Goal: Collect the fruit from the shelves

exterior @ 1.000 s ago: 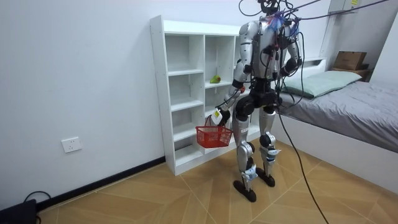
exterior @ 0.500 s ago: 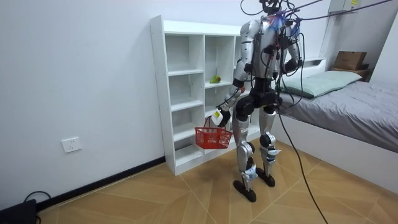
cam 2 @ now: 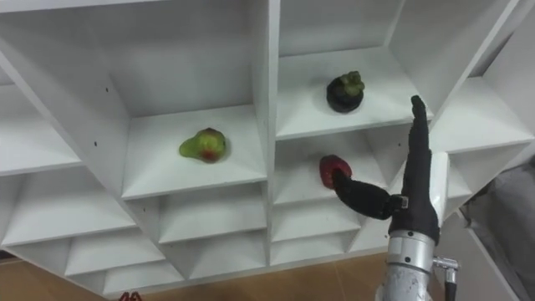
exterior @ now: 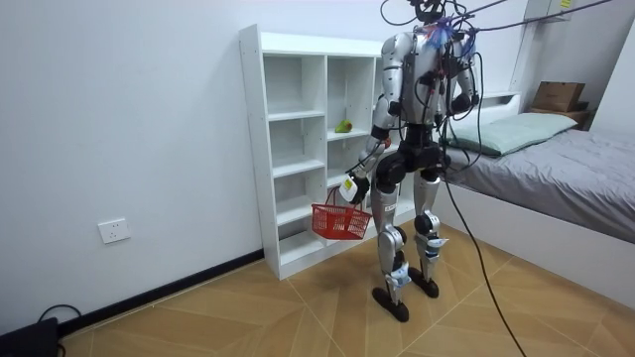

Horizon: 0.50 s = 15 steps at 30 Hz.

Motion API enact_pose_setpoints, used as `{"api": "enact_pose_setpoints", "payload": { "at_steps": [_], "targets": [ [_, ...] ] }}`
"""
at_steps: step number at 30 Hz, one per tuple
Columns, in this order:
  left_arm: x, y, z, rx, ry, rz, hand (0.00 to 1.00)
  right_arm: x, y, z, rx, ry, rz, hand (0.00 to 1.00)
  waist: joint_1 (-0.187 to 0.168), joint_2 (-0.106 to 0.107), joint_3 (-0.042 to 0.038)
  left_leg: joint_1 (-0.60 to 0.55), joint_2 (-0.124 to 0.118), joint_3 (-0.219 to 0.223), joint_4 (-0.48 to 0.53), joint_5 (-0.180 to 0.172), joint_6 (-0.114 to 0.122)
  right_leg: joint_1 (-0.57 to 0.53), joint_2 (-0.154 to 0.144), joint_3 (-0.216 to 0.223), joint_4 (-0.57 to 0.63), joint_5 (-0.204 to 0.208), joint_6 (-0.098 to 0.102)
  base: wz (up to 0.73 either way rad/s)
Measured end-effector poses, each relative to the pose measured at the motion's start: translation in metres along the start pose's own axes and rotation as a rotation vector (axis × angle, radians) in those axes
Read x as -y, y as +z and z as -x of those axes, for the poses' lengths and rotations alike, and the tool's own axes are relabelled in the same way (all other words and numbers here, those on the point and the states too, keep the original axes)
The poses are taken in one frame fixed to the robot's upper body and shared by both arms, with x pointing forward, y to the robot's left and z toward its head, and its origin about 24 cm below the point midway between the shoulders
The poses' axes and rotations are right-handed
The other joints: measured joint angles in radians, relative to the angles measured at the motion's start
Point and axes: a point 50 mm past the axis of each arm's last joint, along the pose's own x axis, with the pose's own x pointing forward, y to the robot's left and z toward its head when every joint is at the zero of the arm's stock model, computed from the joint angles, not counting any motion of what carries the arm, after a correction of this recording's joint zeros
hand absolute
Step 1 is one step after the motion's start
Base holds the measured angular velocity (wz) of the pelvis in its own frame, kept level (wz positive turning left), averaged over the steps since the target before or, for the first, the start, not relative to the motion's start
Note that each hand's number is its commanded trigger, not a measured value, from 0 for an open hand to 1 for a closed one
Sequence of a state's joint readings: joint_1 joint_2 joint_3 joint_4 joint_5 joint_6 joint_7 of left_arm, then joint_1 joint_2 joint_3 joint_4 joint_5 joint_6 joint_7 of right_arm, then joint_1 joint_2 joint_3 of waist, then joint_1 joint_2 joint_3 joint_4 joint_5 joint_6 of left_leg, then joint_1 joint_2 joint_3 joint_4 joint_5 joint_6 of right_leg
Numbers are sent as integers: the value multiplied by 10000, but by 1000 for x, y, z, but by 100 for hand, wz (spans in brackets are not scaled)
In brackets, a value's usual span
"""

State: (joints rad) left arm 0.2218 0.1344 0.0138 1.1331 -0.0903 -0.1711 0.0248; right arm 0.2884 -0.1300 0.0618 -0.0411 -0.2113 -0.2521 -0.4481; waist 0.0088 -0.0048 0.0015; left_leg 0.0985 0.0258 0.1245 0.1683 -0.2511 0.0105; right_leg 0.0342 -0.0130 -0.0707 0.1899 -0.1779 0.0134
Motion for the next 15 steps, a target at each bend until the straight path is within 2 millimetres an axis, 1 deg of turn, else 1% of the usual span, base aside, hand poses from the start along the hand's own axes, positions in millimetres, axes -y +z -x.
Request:
{"api": "enact_pose_setpoints", "payload": {
  "at_steps": [3, 4, 7, 13, 15],
  "targets": [
    [1, -1, -1, -147, -126, 136, 100, -2, 7, -1, 349, -17, -165, 0, 4, -41, -15, 0, -3, -21, 3, 0, 0, 4, -10, -44, -18, 0, 0, 2],
    [0, -1, -1, -185, -138, 125, 100, -2, 8, -2, 418, -27, -163, 0, 46, -63, -15, -10, -8, -114, 2, 1, 1, 19, -20, -108, -23, 0, 0, 10],
    [-2, -1, -1, -172, -161, 90, 100, 1, 11, -6, 644, -98, -58, 0, 75, -132, -51, -7, -10, -210, 1, 1, 2, 28, -24, -174, -43, 0, 0, 7],
    [-5, -1, -1, -180, -142, 95, 100, 3, 30, -12, 1591, -89, -54, 0, 376, -173, -45, -1, -8, -242, -1, 4, -1, 41, -24, -235, -47, 0, 0, 1],
    [-7, -1, -1, -149, -61, 77, 100, 4, 34, -13, 1796, -54, -62, 0, 517, -248, -36, -3, -11, -331, 4, 8, -1, 111, -34, -326, -53, 0, 0, 11]
  ]
}}
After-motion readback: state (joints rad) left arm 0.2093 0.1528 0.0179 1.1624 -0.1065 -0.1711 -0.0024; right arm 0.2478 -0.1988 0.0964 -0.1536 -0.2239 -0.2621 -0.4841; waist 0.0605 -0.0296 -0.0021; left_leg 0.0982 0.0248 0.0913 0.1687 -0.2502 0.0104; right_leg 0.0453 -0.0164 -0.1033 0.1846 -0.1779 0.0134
